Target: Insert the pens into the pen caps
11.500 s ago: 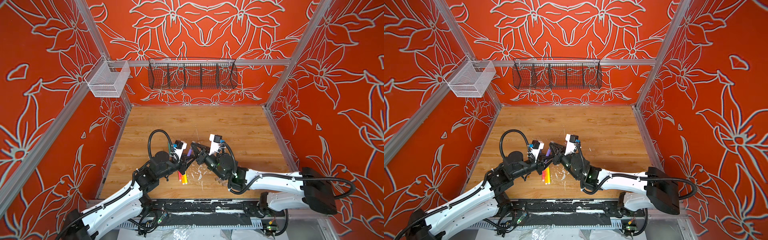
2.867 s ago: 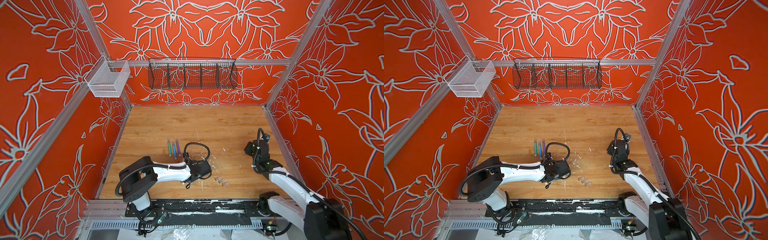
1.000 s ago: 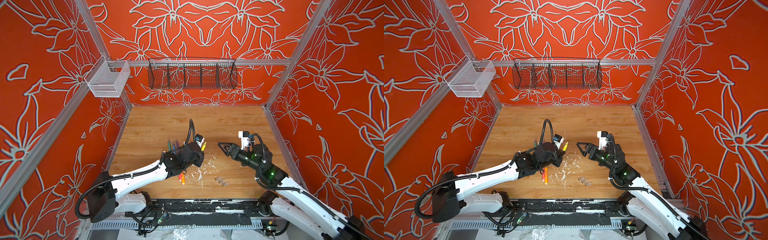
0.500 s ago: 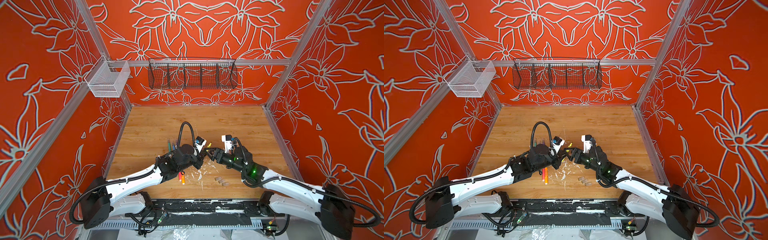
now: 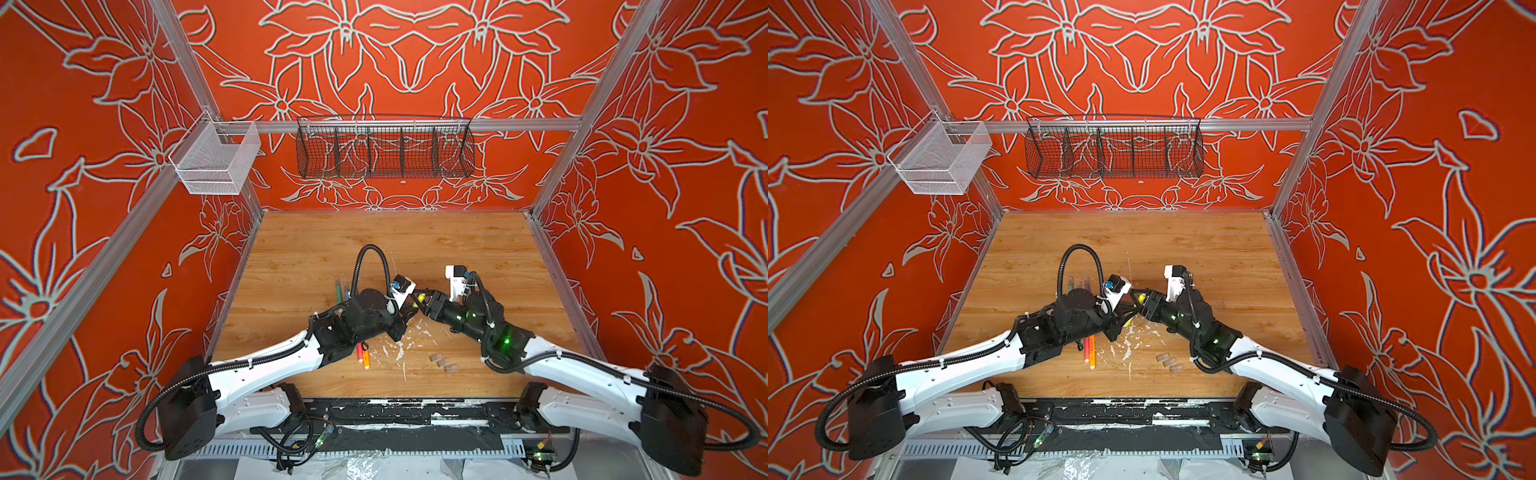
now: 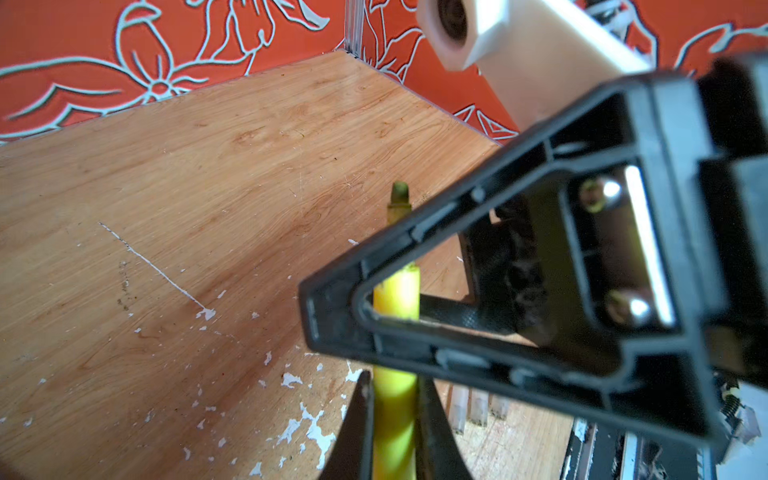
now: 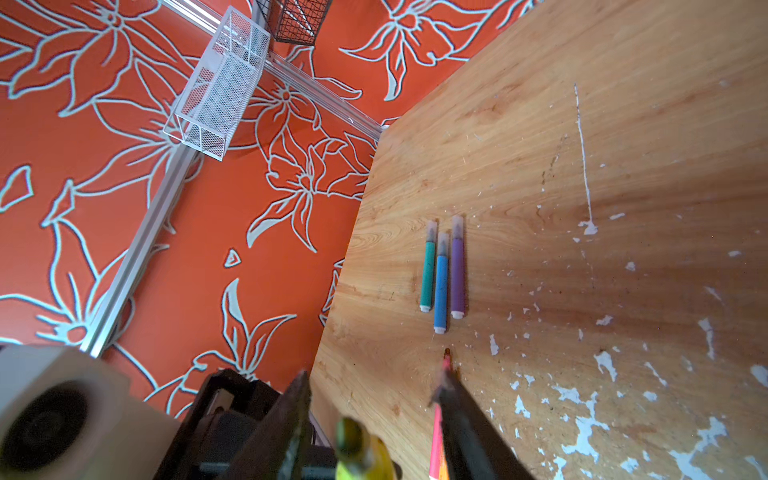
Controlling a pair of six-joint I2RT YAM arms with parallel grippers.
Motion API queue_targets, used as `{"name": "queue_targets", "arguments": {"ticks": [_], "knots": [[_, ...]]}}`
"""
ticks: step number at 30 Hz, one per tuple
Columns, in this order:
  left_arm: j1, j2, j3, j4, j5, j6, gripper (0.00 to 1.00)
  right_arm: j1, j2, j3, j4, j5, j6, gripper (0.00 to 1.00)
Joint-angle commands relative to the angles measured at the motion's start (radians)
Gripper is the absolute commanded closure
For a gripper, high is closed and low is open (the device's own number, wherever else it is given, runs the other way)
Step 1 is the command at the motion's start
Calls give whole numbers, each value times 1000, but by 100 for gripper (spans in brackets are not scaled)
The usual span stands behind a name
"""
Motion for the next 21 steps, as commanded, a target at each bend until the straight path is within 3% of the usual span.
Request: {"name": "queue_targets", "arguments": {"ticks": [1, 4, 8, 11, 15, 21], "knots": [[1, 2, -3, 36, 25, 23, 100, 9, 22, 41, 5, 16, 10, 62], [1, 2, -4, 36, 20, 21, 100, 11, 32, 46, 9, 13, 21, 74], [1, -10, -14, 43, 16, 17, 84, 21, 30, 33, 25, 18, 46, 92], [2, -19, -23, 52, 11, 14, 73, 38, 17, 14, 42, 37, 68, 98], [1, -14, -25, 56, 9, 14, 65, 64, -12, 3, 44, 71, 73, 100], [1, -11, -23, 55, 3, 14, 68, 110, -28, 20, 39, 99, 53, 100]]}}
